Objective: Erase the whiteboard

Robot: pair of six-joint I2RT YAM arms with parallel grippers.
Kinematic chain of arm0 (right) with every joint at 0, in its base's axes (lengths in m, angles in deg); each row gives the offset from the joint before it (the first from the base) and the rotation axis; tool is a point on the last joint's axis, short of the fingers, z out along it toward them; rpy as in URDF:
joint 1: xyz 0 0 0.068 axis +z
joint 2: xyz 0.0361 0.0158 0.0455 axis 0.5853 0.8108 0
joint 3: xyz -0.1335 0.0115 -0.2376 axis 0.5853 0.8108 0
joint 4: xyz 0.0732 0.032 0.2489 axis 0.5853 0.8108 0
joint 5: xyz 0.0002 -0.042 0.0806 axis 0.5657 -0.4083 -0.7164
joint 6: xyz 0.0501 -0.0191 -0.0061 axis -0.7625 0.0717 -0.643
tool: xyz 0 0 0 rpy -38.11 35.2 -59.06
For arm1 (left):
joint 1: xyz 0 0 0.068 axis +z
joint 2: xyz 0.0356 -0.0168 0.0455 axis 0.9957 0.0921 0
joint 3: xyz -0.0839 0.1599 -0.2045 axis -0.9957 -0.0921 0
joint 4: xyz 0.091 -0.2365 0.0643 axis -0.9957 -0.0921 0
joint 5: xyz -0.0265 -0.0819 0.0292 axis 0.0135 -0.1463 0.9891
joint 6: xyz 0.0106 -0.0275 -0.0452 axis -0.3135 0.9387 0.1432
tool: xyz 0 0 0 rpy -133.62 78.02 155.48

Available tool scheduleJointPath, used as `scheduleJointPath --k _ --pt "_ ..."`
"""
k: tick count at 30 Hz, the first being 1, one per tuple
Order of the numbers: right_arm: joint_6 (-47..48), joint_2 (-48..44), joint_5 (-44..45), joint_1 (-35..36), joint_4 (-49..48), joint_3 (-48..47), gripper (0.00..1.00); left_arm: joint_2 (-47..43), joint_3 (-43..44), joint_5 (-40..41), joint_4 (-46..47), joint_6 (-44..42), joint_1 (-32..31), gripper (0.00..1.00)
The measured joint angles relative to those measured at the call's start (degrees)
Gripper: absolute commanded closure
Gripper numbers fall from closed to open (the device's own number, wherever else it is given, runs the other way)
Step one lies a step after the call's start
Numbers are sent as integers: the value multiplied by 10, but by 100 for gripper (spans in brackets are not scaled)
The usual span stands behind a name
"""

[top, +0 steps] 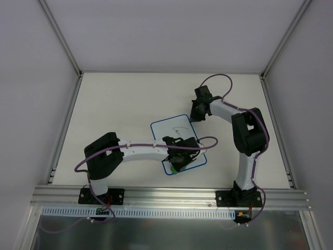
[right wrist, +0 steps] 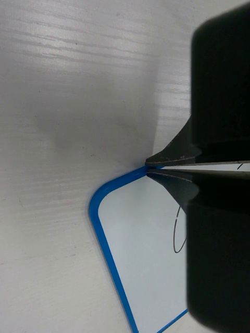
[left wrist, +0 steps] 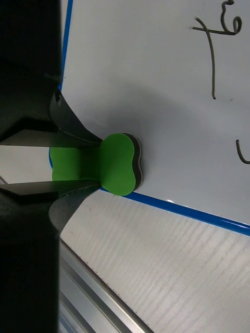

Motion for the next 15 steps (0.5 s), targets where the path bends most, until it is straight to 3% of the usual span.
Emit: scheduleJointPath --k 4,8,15 --pt "0 0 0 0 0 0 100 -26 0 4 -16 -9 25 100" --pt "0 0 0 0 0 0 100 -51 7 23 -17 -19 96 100" --pt "0 0 0 0 0 0 100 -15 83 60 -24 -40 204 100"
